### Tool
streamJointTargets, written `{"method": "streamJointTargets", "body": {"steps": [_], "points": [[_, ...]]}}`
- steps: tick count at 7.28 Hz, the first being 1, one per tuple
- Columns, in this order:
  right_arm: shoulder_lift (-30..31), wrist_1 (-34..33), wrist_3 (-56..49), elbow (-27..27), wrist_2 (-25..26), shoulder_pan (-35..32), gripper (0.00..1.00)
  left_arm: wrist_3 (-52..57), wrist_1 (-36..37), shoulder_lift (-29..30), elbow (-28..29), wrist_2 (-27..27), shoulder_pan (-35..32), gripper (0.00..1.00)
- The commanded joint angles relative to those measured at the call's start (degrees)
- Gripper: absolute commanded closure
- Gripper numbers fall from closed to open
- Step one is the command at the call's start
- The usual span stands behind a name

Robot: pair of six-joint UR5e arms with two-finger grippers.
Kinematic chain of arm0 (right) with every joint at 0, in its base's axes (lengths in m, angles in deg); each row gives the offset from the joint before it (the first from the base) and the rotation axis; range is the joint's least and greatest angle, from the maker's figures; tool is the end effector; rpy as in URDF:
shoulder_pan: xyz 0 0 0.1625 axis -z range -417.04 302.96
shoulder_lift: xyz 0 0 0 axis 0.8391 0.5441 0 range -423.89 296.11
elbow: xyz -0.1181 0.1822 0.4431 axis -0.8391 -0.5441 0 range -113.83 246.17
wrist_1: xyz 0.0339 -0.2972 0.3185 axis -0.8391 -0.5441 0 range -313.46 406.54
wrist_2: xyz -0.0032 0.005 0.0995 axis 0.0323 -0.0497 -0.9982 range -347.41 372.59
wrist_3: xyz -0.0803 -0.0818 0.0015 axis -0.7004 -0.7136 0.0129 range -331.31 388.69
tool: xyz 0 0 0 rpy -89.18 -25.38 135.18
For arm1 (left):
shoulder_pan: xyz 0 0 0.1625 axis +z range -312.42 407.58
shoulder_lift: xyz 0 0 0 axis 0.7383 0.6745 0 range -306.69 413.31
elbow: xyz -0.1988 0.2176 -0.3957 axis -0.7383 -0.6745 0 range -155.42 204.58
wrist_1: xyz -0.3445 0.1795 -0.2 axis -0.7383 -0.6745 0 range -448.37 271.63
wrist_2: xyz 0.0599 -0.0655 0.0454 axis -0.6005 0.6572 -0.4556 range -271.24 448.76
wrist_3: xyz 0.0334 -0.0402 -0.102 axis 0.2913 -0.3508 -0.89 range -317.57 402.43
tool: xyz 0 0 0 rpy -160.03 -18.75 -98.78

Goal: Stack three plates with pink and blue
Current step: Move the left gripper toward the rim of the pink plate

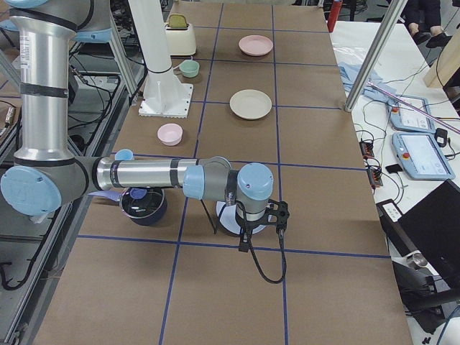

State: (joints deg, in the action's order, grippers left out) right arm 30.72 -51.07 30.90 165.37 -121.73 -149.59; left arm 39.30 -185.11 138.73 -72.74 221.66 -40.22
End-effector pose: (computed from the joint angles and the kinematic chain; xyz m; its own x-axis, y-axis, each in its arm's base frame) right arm 0.0740 -0.4675 0.7082 0.7108 0.1069 0.6952 -0.0719 0.9942 -0.0794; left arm -0.0365 -0.4901 0.7008 0.7288 0.0861 -0.6793 0.0020 0.9918 0.1279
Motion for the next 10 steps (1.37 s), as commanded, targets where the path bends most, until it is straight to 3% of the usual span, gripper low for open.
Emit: {"method": "streamJointTargets", "body": {"steps": [1,2,4,5,6,10], "points": [[-1.36,2.14,0.17,-0.67,0.11,0.09,0.00,-0.30,-1.78,3.32,0.90,2.89,1.05,0.00],[-0.84,3.29,0.26,-2.16,-1.80,0.18,0.00,-0.39,-1.96,3.96,1.78,3.51,1.23,0.00],[-0.40,17.99,0.43,-12.31,-7.42,0.26,0.00,-0.47,-8.43,5.29,4.66,3.95,1.41,0.00],[-0.48,26.33,0.43,-16.89,-7.71,1.66,0.00,-0.48,-16.65,5.55,10.78,3.95,1.67,0.00],[-0.48,31.98,0.52,-19.63,-7.54,2.11,0.00,-7.78,-24.21,4.42,13.45,4.04,3.85,0.00],[-0.57,36.07,12.10,-20.10,-7.27,5.53,0.00,-46.72,-53.85,-1.13,17.33,-0.59,23.08,0.07]]}}
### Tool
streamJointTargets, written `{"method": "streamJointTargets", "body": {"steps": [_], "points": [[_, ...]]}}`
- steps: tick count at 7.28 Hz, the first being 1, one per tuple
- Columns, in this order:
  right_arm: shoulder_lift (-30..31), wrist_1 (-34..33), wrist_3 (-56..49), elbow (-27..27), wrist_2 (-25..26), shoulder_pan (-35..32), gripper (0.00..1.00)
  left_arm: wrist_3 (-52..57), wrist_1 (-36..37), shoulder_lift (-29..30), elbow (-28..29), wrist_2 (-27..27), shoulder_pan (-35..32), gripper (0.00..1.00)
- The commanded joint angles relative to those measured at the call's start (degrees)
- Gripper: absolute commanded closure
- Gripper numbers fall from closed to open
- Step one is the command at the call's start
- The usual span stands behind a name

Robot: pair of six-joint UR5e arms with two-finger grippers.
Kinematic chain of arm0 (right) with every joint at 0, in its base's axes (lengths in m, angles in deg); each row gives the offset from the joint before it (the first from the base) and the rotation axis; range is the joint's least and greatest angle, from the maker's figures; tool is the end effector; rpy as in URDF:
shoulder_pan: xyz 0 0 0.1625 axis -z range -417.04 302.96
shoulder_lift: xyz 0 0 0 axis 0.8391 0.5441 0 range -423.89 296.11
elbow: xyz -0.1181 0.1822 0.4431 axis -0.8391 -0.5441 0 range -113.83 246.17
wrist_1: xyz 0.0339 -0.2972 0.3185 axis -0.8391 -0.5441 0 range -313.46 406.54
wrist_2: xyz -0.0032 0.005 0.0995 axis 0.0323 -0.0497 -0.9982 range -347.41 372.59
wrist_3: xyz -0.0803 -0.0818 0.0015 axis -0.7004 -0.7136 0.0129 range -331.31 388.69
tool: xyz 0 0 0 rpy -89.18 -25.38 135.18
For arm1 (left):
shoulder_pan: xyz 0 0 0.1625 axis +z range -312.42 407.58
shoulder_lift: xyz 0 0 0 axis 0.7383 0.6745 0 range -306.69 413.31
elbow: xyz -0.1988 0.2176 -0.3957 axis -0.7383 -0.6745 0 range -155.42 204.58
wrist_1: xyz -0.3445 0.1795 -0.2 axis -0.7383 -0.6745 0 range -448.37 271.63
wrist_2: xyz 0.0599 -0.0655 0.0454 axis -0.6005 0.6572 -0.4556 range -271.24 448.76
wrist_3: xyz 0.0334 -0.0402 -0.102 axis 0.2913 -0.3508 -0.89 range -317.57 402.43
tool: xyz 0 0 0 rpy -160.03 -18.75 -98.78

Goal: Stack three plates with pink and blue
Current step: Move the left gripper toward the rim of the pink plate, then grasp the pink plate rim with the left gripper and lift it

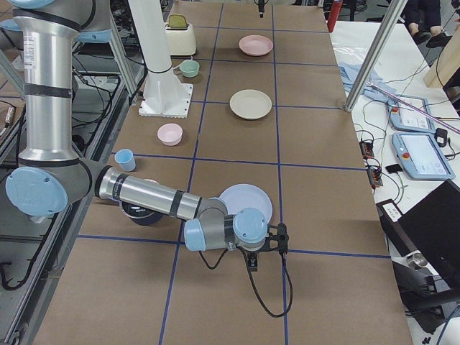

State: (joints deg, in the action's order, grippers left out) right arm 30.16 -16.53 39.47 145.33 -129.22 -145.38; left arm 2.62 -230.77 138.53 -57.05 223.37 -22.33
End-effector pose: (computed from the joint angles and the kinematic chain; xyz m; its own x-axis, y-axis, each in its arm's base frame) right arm 0.0292 -0.4806 0.8101 0.6077 0.0042 0.7941 -0.0869 0.9943 0.0613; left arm 0.1197 -0.4810 0.7489 0.5669 0.0427 -0.8227 0.1261 0.9824 0.1379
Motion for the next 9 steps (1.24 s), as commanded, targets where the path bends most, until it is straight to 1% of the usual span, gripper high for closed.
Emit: {"method": "streamJointTargets", "body": {"steps": [1,2,3,4,5,7,9], "points": [[-0.01,1.55,4.60,-0.07,0.31,2.28,0.00,-12.90,-9.29,-0.93,2.00,-4.76,8.70,0.09],[-0.01,1.55,4.78,0.11,0.31,2.81,0.00,-13.10,-9.21,-0.67,2.01,-5.66,11.09,0.12],[-0.19,1.55,4.78,0.11,0.31,3.17,0.00,-13.28,-9.12,-0.24,2.01,-5.58,12.24,0.29],[-0.36,1.55,4.78,0.11,0.57,3.26,0.00,-13.28,-9.04,-0.14,2.01,-5.49,12.69,0.59],[-0.54,1.55,4.78,0.28,0.83,3.35,0.00,-13.28,-9.04,-0.23,1.75,-5.23,12.69,1.00],[-0.63,1.55,4.78,0.46,0.83,3.35,0.00,-13.28,-8.69,-0.93,0.26,-4.88,12.34,1.00],[-0.72,1.64,4.78,0.55,0.83,4.22,0.00,-13.28,-8.07,-1.11,-1.59,-0.07,11.38,1.00]]}}
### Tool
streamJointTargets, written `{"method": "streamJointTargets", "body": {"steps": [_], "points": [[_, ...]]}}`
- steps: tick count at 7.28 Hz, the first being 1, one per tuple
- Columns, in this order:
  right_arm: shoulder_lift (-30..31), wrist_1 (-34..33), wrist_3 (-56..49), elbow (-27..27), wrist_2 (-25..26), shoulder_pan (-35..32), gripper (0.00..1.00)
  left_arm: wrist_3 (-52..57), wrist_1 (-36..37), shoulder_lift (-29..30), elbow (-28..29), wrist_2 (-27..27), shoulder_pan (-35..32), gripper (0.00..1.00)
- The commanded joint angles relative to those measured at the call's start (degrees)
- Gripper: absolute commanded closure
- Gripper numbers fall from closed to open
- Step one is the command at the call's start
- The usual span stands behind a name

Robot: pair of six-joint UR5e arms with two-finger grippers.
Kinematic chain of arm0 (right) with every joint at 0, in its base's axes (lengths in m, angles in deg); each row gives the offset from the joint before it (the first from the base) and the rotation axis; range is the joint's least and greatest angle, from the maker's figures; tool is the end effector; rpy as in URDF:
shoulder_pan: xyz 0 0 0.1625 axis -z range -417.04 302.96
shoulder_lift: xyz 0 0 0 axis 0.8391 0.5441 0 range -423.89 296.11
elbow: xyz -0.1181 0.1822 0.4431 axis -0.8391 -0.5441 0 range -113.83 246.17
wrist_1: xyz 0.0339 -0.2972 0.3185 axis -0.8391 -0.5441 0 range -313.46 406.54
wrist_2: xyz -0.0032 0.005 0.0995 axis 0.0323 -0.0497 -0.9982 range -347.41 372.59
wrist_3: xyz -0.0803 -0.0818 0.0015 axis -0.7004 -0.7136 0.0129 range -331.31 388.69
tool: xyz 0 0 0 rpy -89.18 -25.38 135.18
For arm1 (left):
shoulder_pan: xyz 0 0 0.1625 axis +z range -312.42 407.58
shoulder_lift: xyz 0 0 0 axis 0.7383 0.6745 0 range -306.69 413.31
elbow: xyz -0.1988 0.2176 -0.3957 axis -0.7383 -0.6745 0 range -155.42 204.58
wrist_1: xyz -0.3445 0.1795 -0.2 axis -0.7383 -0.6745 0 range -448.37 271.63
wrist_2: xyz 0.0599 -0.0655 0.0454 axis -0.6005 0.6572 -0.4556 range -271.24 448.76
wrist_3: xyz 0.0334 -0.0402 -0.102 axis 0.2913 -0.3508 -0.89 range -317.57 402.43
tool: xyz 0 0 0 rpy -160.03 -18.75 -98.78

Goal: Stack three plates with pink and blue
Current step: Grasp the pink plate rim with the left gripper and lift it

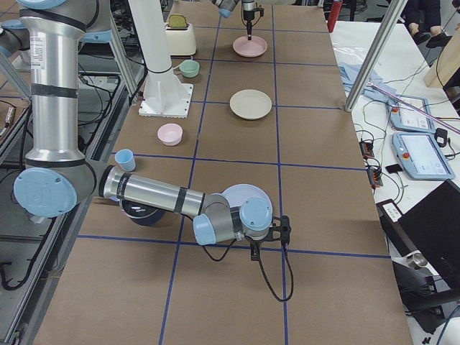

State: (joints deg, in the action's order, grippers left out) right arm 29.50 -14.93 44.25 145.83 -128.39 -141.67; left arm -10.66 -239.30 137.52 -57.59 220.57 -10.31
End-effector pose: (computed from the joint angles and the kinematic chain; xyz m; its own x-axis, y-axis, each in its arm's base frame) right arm -0.0019 -0.4918 0.7981 0.6102 0.0110 0.7922 -0.0760 0.9961 0.0447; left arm 0.2096 -0.4410 0.7360 0.5111 0.0280 -0.8591 0.0803 0.9935 0.0801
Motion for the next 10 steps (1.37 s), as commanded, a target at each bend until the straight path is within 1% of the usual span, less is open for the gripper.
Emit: {"method": "streamJointTargets", "body": {"steps": [1,2,3,5,6,7,8,9,10], "points": [[-0.05,0.38,0.00,0.05,-0.08,0.69,0.00,0.00,1.68,0.25,-1.23,3.37,-1.25,1.00],[-0.05,0.47,0.00,0.05,-0.16,0.69,0.00,0.17,1.69,0.26,-1.23,3.63,-1.25,1.00],[-0.14,0.91,0.00,0.14,-0.16,0.69,0.00,0.17,1.69,0.26,-1.41,5.64,-1.51,1.00],[-0.14,2.92,0.09,0.14,0.01,1.91,0.00,-0.09,1.69,1.04,-1.67,13.88,-6.33,1.00],[-0.14,4.15,1.83,0.14,0.53,3.84,0.00,-2.70,1.78,2.35,-1.76,16.01,-6.79,1.00],[-0.22,7.56,4.20,0.05,4.37,6.55,0.00,-10.73,1.69,6.11,-1.76,16.12,-6.79,1.00],[-0.14,11.42,10.75,-0.04,7.54,10.32,0.00,-18.12,1.60,9.71,-1.85,15.60,-6.70,1.00],[-0.14,16.68,17.95,-0.21,11.05,15.23,0.00,-24.20,1.34,12.45,-2.11,15.50,-6.27,1.00],[-0.14,20.82,24.28,-0.65,15.78,20.59,0.00,-28.70,1.25,14.91,-2.46,15.50,-5.22,1.00]]}}
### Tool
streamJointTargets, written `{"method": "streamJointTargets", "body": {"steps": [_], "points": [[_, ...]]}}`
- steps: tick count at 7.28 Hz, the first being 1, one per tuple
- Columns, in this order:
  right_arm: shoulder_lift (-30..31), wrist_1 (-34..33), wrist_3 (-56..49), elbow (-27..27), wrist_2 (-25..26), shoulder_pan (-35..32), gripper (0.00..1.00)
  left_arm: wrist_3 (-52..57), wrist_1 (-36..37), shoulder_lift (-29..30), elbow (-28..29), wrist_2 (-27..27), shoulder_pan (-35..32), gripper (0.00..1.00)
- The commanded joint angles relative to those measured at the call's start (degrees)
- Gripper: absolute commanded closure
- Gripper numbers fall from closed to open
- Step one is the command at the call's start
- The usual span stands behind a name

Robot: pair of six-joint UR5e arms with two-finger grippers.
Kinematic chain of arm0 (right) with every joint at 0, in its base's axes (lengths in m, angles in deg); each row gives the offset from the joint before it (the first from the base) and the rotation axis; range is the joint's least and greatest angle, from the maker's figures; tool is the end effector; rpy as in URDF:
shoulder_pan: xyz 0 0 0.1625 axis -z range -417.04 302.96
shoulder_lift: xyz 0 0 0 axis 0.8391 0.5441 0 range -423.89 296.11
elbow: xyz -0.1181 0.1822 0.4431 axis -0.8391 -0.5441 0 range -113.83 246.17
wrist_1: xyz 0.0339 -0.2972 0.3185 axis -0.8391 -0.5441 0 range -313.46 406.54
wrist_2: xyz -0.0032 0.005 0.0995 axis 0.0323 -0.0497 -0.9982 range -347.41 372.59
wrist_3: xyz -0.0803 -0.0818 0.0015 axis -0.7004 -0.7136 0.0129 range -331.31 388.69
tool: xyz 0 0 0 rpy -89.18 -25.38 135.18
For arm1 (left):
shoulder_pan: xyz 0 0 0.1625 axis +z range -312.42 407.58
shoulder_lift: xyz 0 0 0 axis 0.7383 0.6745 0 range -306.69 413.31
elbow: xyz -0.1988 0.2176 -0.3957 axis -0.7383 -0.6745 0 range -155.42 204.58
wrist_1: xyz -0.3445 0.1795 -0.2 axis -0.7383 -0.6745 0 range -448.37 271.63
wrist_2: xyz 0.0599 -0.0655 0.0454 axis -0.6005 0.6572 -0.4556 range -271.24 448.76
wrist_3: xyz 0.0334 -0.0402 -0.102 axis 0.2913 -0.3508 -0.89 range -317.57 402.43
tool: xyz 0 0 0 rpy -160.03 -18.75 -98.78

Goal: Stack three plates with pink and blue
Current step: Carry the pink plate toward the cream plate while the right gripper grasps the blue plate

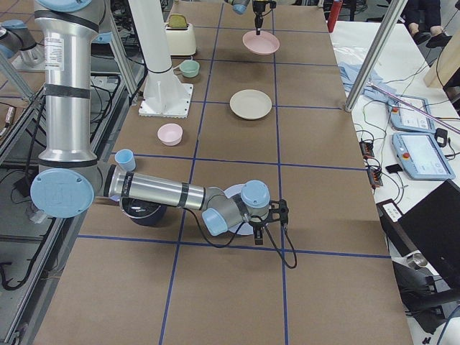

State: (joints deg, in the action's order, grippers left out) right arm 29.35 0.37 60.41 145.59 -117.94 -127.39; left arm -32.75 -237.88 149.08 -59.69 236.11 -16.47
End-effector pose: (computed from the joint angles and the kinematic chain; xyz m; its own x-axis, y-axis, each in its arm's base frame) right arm -0.1149 -0.4963 0.7801 0.6690 -0.0491 0.7416 -0.0711 0.9890 0.1297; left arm 0.2161 -0.5281 0.5985 0.2574 -0.2132 -0.9425 0.1054 0.9757 -0.1919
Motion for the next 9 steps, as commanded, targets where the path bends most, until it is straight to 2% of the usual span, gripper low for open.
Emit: {"method": "streamJointTargets", "body": {"steps": [1,3,5,8,9], "points": [[0.19,7.48,10.18,-0.59,8.43,9.06,0.00,-9.26,-0.17,5.11,-0.54,-0.74,2.43,1.00],[1.76,8.64,8.80,-1.11,7.32,8.92,0.00,-9.81,-0.17,5.92,-0.63,-1.09,2.71,1.00],[1.95,8.38,8.71,-0.94,1.20,6.74,0.00,-9.81,-0.17,6.01,-0.63,-1.09,2.71,1.00],[3.08,8.38,6.25,-1.20,0.37,5.31,0.01,-9.73,-0.17,6.01,-0.54,-1.09,2.71,1.00],[3.17,8.29,6.25,-1.20,0.28,4.44,0.20,-9.73,-0.17,6.10,-0.63,-1.09,2.71,1.00]]}}
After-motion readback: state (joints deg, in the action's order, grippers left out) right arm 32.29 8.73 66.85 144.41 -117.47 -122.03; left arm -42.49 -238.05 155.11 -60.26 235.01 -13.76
